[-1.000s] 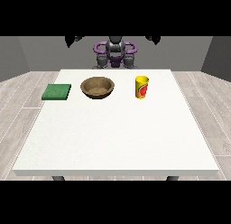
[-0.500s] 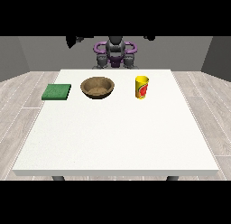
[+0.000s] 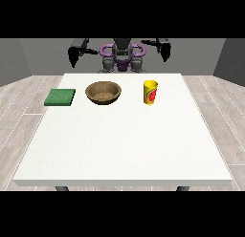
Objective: Pick the cup and pour the ball into the bowl, then pick the bowl and place it on the pad
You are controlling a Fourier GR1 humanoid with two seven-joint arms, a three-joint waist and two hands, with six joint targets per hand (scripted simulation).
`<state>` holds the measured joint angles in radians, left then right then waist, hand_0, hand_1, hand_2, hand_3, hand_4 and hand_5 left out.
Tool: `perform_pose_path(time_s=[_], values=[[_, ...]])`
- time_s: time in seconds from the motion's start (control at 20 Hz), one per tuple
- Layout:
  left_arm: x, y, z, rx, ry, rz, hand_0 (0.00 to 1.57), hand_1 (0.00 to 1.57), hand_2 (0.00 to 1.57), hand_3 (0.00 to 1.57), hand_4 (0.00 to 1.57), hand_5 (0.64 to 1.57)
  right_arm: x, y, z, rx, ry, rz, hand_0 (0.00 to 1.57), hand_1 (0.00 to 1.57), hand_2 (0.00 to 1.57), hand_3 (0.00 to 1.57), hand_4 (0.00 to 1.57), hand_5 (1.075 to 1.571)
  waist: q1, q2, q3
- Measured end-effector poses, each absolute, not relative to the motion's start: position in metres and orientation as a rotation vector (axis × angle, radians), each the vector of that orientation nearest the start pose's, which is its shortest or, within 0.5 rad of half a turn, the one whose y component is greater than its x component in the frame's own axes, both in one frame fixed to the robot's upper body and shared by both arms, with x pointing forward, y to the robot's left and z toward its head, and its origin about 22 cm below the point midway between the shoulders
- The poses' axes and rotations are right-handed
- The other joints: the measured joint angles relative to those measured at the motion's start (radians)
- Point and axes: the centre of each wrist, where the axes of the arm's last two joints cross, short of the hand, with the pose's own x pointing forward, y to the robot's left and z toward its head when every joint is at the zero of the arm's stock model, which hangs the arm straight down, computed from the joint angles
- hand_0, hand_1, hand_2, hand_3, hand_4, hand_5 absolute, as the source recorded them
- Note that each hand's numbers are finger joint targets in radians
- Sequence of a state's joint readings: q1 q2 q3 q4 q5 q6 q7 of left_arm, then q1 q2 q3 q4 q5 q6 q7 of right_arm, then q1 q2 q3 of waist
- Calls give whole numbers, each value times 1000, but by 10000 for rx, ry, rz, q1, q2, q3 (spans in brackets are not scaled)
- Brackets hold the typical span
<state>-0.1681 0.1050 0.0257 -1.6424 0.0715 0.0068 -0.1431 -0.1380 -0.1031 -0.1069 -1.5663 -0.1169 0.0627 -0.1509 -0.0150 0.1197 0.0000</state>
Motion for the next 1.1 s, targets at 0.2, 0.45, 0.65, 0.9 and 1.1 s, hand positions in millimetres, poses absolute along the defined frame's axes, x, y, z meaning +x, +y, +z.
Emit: perform_pose_path(time_s=[0.2,0.45,0.65,0.9,1.1], values=[[297,258,60,535,-19861,-686,0,0,0,0,0,1258,283,-269,39,369,-19059,241,0,0,0,0,0,1560,-275,720,0],[319,267,50,844,-19858,-700,0,0,0,0,0,1259,296,-285,40,292,-19223,491,0,0,0,0,0,1562,-431,903,-2],[329,264,32,1128,-19875,-628,0,0,0,0,0,1246,303,-298,37,369,-19266,364,0,0,0,0,0,1563,-551,961,-1],[338,266,12,1442,-20056,-379,0,0,0,0,0,1278,307,-319,36,439,-19396,375,0,0,0,0,0,1562,-732,1187,-3],[346,252,-3,1574,-20112,-221,0,0,0,0,0,1267,312,-328,38,556,-19503,414,0,0,0,0,0,1558,-893,1435,-1]])
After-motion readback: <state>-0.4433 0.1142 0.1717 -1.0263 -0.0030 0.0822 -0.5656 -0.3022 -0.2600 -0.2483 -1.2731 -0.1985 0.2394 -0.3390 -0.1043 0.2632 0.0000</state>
